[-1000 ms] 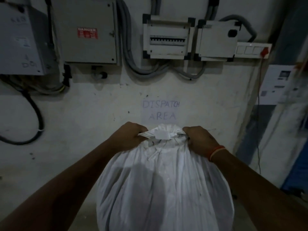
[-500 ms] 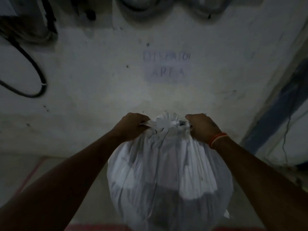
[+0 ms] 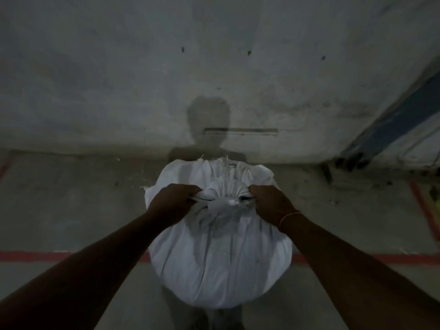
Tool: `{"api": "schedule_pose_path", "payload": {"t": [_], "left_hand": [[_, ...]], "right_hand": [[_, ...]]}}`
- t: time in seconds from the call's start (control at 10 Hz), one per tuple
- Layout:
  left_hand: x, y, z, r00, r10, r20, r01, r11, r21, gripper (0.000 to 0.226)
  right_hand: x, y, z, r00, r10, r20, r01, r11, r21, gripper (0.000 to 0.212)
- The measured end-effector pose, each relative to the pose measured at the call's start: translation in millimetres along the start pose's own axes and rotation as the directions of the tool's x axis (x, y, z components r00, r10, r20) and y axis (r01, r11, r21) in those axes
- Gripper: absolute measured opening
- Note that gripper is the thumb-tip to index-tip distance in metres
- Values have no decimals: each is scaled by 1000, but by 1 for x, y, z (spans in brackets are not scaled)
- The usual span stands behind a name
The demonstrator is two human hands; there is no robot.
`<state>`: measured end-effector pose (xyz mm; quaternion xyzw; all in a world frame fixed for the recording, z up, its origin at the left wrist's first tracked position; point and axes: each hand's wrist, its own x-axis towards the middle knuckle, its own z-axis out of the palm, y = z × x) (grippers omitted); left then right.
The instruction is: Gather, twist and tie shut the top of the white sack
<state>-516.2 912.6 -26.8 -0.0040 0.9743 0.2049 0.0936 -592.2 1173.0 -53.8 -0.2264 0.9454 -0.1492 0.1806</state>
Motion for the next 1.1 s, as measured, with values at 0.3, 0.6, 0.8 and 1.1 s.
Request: {"api": "schedule_pose_path", "payload": {"t": [0.3, 0.6, 0.8, 1.1], "left_hand": [[1, -60, 138, 994, -110, -18, 111, 992, 58, 33], [17, -79, 175, 960, -119, 252, 117, 993, 23, 67], [16, -83, 172, 941, -135, 309, 154, 987, -38, 74], [6, -33, 71, 936, -103, 336, 169, 970, -174, 99]], "right_hand": [[20, 37, 161, 992, 2, -124, -9, 998, -56, 37], [12, 25, 191, 979, 143, -145, -172, 962, -211, 37], [12, 23, 185, 985, 155, -71, -166, 969, -185, 42], [-9, 5, 102, 975, 45, -216, -31, 997, 67, 59]]}}
